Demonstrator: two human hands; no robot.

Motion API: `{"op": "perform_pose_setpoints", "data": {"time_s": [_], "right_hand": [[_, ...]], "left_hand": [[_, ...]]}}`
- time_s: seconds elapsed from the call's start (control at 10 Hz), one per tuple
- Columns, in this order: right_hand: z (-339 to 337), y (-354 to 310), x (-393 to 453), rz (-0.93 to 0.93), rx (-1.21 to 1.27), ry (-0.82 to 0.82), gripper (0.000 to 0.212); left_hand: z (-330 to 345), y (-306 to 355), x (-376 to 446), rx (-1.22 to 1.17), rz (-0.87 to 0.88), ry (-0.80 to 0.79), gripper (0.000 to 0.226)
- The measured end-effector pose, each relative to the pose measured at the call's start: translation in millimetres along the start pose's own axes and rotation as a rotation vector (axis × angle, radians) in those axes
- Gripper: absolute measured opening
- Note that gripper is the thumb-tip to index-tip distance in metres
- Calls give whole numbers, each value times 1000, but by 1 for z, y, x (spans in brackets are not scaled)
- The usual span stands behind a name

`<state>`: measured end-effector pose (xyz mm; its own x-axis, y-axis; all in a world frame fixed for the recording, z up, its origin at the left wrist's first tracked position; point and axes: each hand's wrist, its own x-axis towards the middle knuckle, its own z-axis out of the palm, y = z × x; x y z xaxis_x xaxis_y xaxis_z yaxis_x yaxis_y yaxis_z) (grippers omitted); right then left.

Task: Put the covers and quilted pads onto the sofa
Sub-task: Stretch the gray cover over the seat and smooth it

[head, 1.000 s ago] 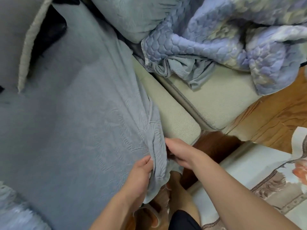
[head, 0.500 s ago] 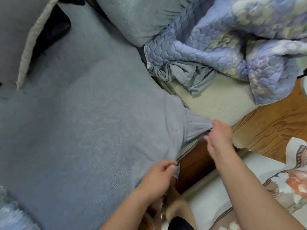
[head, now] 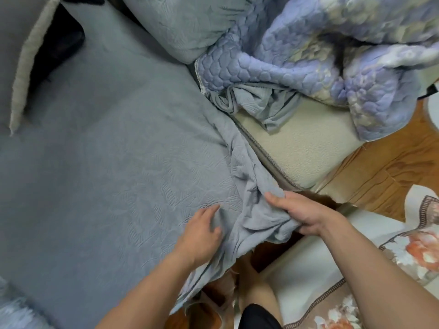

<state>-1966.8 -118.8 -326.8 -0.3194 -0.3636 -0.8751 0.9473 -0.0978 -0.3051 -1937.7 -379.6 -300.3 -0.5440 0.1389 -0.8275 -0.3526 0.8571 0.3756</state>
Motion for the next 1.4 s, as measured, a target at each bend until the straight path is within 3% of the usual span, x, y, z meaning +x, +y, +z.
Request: {"op": "perform_pose_setpoints", "data": {"time_s": [0.2, 0.4, 0.6, 0.8, 0.9, 1.0, 1.1, 1.2, 1.3, 1.4], "right_hand": [[-29, 9, -14, -117, 231, 259, 35], [-51, 62, 9, 10, 184, 489, 31], [-31, 76, 96, -6, 291, 764, 19], [-62, 77, 153, 49, 294, 834, 27], [-68, 78, 175, 64, 386, 776, 17], [-61, 79, 184, -23, 389, 745, 26], [-38, 77, 146, -18, 339, 854, 38], [4, 70, 95, -140, 107, 1031, 25], [41, 41, 68, -448, -452, 1149, 31], [56, -7, 84, -401, -769, 927, 44]], "left_hand": [[10, 3, 2, 304, 25, -111, 59], [-3, 17, 13, 448, 83, -91, 49], [-48, 31, 76, 555, 498, 439, 49], [-91, 56, 179, 856, 698, 367, 47], [-99, 67, 200, 841, 748, 399, 45], [-100, 66, 201, 922, 726, 351, 47], [-95, 83, 201, 1027, 633, 252, 50], [-93, 104, 210, 1133, 514, 142, 62], [-88, 110, 219, 1174, 446, 82, 66], [-94, 97, 209, 1125, 593, 157, 57]]}}
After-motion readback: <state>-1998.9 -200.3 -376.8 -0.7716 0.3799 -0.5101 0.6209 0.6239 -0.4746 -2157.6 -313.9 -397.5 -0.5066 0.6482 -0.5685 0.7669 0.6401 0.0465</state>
